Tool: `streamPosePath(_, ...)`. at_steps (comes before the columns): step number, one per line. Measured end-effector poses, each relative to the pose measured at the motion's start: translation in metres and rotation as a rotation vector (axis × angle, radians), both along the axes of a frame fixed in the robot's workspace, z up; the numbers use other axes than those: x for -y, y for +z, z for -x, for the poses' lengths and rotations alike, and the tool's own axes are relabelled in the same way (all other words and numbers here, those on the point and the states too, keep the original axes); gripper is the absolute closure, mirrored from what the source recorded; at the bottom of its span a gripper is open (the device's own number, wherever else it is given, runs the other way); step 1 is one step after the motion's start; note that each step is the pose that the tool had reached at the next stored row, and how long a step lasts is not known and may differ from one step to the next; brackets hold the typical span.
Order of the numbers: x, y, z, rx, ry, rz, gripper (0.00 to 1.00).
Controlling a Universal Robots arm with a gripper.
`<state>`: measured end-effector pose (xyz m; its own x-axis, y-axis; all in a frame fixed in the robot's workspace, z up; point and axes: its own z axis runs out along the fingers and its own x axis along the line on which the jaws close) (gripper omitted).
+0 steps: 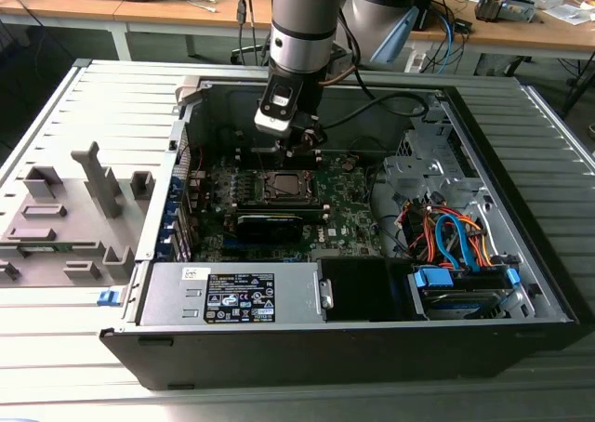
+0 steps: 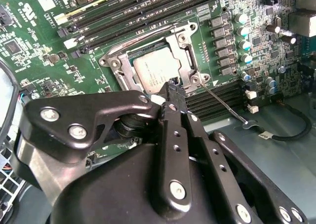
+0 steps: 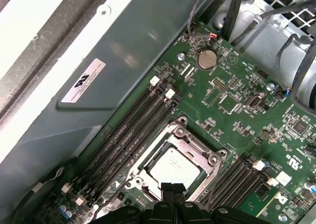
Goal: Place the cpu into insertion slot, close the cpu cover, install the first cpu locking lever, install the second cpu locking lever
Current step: 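Install the first cpu locking lever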
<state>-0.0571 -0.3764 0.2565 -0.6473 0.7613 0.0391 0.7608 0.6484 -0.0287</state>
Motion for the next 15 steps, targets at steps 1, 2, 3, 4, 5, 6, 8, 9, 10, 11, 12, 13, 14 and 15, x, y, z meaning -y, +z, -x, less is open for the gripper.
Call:
streamPosePath(1,0.0,0.0,0.0,0.0,0.004,0.0,0.89)
streamPosePath(2,0.0,0.0,0.0,0.0,0.006,0.0,0.89)
streamPosePath(3,0.0,0.0,0.0,0.0,0.009,0.0,0.89)
streamPosePath(4,0.0,0.0,0.0,0.0,0.011,0.0,0.89)
streamPosePath(5,0.0,0.0,0.0,0.0,0.013,0.0,0.89)
streamPosePath(6,0.0,0.0,0.0,0.0,0.015,0.0,0.89)
streamPosePath(8,0.0,0.0,0.0,0.0001,0.023,0.0,0.89)
streamPosePath(9,0.0,0.0,0.0,0.0001,0.025,0.0,0.89)
streamPosePath(10,0.0,0.0,0.0,0.0,0.027,0.0,0.89)
streamPosePath(11,0.0,0.0,0.0,0.0,0.03,0.0,0.89)
streamPosePath(12,0.0,0.0,0.0,0.0,0.032,0.0,0.89)
streamPosePath(13,0.0,0.0,0.0,0.0,0.035,0.0,0.89)
streamPosePath(14,0.0,0.0,0.0,0.0,0.038,0.0,0.89)
streamPosePath(15,0.0,0.0,0.0,0.0,0.04,0.0,0.89)
